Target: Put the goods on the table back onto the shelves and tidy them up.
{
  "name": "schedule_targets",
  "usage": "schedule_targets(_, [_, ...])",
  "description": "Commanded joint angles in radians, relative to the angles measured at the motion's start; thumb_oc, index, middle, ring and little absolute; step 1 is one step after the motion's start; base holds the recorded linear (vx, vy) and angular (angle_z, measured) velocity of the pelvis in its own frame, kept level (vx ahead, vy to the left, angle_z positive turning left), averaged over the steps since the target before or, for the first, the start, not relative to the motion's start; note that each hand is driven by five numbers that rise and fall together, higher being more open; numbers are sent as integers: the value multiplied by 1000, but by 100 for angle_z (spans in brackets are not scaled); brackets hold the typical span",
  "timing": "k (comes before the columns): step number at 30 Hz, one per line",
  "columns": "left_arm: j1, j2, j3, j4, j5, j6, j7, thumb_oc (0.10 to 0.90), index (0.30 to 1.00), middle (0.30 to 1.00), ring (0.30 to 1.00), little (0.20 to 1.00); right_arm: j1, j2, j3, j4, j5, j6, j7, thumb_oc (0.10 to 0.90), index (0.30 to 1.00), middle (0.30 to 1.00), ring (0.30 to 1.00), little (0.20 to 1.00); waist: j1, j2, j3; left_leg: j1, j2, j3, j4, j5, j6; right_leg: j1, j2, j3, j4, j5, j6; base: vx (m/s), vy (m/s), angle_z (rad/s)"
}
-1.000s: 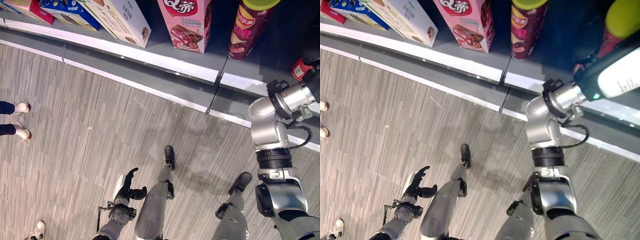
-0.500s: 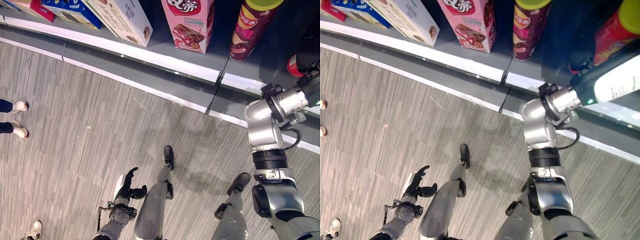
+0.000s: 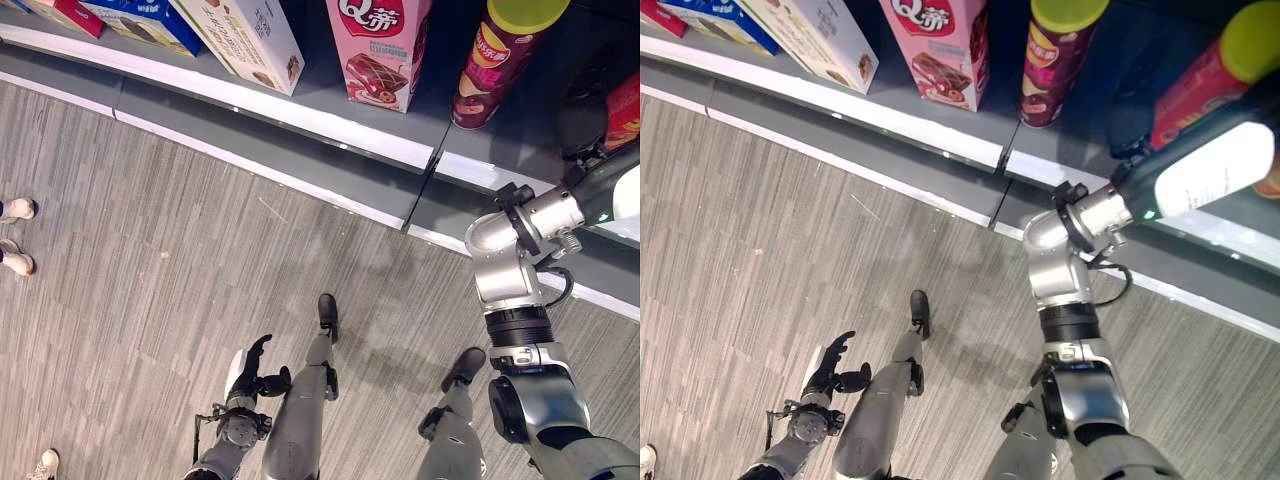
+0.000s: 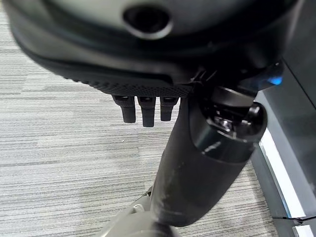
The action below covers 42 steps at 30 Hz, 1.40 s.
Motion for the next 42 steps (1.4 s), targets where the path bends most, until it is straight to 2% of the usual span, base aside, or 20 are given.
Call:
schedule_targets(1, [9, -4, -51, 61, -8, -9, 42, 800, 900, 900, 900, 900, -12, -66, 4, -48, -35, -79, -26, 800, 900, 900, 900, 900, 29, 9, -48, -44, 41, -57, 46, -101, -57, -35, 19, 15, 65, -88, -26, 81, -7, 2])
schedule_targets(2, [10, -5, -51, 62, -11, -9, 41, 800, 900, 900, 900, 900, -11, -63, 9, -42, -30, -83, -24, 800, 900, 900, 900, 900, 29, 6, -55, -34, 42, -66, 38, -118, -64, -25, 22, 25, 61, -104, -19, 0, 0, 0])
schedule_targets(4, [11, -4, -51, 62, -13, -9, 42, 800, 900, 900, 900, 900, -8, -59, 10, -40, -28, -85, -24, 800, 900, 900, 900, 900, 29, 7, -48, -42, 41, -57, 44, -101, -56, -33, 20, 15, 65, -87, -26, -39, 10, -1])
schedule_targets(8, [12, -5, -49, 66, -15, -7, 42, 800, 900, 900, 900, 900, -3, -46, 22, -35, -21, -97, -14, 800, 900, 900, 900, 900, 30, 5, -54, -28, 42, -66, 33, -117, -64, -22, 22, 25, 60, -102, -19, 16, -1, 0])
schedule_targets(9, [13, -5, -49, 66, -16, -7, 43, 800, 900, 900, 900, 900, -3, -42, 23, -35, -18, -101, -13, 800, 900, 900, 900, 900, 31, 7, -47, -37, 41, -58, 39, -99, -56, -30, 19, 14, 64, -86, -27, -82, 22, 0])
schedule_targets(11, [14, -5, -49, 67, -18, -6, 41, 800, 900, 900, 900, 900, 0, -32, 32, -36, -13, -111, -6, 800, 900, 900, 900, 900, 31, 8, -46, -34, 41, -57, 36, -98, -56, -28, 20, 15, 64, -86, -28, -1, 11, -1])
schedule_targets(13, [14, -8, -48, 72, -18, -5, 40, 800, 900, 900, 900, 900, 3, -28, 39, -34, -11, -114, 0, 800, 900, 900, 900, 900, 30, 5, -54, -24, 43, -65, 30, -115, -64, -19, 23, 27, 60, -102, -20, 40, -3, -1])
schedule_targets(14, [14, -8, -48, 74, -18, -5, 40, 800, 900, 900, 900, 900, 6, -24, 41, -32, -10, -116, 2, 800, 900, 900, 900, 900, 30, 7, -48, -31, 43, -57, 35, -97, -56, -27, 21, 17, 63, -87, -28, 0, 0, 0])
schedule_targets(16, [15, -10, -48, 76, -17, -6, 38, 800, 900, 900, 900, 900, 8, -17, 46, -28, -6, -120, 7, 800, 900, 900, 900, 900, 30, 5, -56, -18, 46, -65, 29, -117, -65, -16, 23, 28, 60, -105, -20, 42, -6, 0])
schedule_targets(29, [15, -14, -45, 86, -21, -6, 42, 800, 900, 900, 900, 900, 17, 29, 102, 12, 28, -156, 41, 800, 900, 900, 900, 900, 32, 4, -58, -6, 48, -63, 23, -117, -64, -10, 24, 28, 59, -106, -23, 0, 0, 0])
schedule_targets(38, [17, -19, -36, 93, -26, -4, 46, 800, 900, 900, 900, 900, 34, 6, 100, 27, 14, -131, 30, 800, 900, 900, 900, 900, 24, -3, -58, -1, 49, -60, 17, -115, -66, -7, 26, 23, 59, -106, -23, -9, 1, 0])
schedule_targets(39, [17, -20, -35, 92, -26, -5, 47, 800, 900, 900, 900, 900, 37, 2, 95, 24, 11, -125, 27, 800, 900, 900, 900, 900, 23, -2, -52, -12, 47, -53, 23, -95, -57, -16, 23, 13, 61, -87, -31, 0, 0, 0])
schedule_targets(40, [17, -22, -33, 94, -26, -3, 48, 800, 900, 900, 900, 900, 42, -2, 88, 18, 6, -120, 25, 800, 900, 900, 900, 900, 21, -6, -59, -2, 49, -61, 15, -113, -65, -7, 27, 23, 57, -104, -23, -83, 17, 0])
schedule_targets(41, [17, -23, -31, 95, -24, -2, 48, 800, 900, 900, 900, 900, 48, -8, 80, 12, 3, -116, 21, 800, 900, 900, 900, 900, 20, -6, -52, -11, 48, -53, 22, -95, -58, -15, 25, 12, 60, -87, -31, 85, -21, 1])
schedule_targets(42, [15, -24, -27, 100, -23, -1, 48, 800, 900, 900, 900, 900, 59, -19, 72, 3, -6, -105, 17, 800, 900, 900, 900, 900, 17, -12, -61, 0, 50, -60, 13, -113, -66, -7, 29, 21, 57, -105, -23, -67, 1, 3])
